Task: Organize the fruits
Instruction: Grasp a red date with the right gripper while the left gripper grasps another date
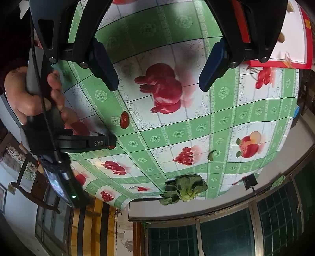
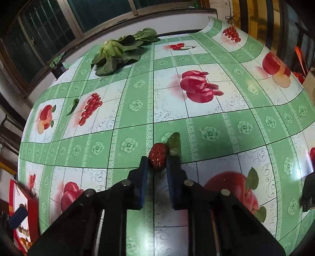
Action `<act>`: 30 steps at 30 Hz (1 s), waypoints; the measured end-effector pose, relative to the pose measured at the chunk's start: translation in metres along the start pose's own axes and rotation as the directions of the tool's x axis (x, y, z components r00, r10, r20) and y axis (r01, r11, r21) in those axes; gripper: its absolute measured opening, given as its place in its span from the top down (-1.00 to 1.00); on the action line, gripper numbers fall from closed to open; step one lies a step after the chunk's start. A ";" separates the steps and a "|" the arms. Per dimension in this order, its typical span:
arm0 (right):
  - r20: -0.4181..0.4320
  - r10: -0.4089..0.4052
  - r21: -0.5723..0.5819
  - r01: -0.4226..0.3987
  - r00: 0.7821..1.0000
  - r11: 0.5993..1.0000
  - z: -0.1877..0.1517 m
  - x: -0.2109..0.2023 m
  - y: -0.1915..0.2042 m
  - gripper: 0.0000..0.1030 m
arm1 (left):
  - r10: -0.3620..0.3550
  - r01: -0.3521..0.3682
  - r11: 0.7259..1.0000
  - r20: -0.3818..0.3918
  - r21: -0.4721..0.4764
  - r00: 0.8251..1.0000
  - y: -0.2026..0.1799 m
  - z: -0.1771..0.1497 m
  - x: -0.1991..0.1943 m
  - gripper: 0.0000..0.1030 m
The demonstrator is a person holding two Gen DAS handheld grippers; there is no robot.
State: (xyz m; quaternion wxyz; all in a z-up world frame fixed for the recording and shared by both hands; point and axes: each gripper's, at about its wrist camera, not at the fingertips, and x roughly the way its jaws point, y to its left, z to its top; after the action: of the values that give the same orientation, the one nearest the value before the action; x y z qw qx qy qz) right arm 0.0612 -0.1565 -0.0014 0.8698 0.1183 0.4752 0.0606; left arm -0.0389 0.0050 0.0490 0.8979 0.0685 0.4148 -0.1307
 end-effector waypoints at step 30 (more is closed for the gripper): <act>0.278 0.223 0.187 -0.281 0.934 0.941 -0.028 -0.083 -0.089 0.61 | -0.077 0.074 0.996 -0.057 -0.056 0.995 -0.038 0.035 0.071 0.72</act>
State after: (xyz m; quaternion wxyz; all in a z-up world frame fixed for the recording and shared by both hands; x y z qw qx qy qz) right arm -0.0075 -0.2568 0.0282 0.8891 0.2825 0.3451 0.1028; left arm 0.0199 -0.0524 0.0166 0.8811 0.0325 0.4468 -0.1515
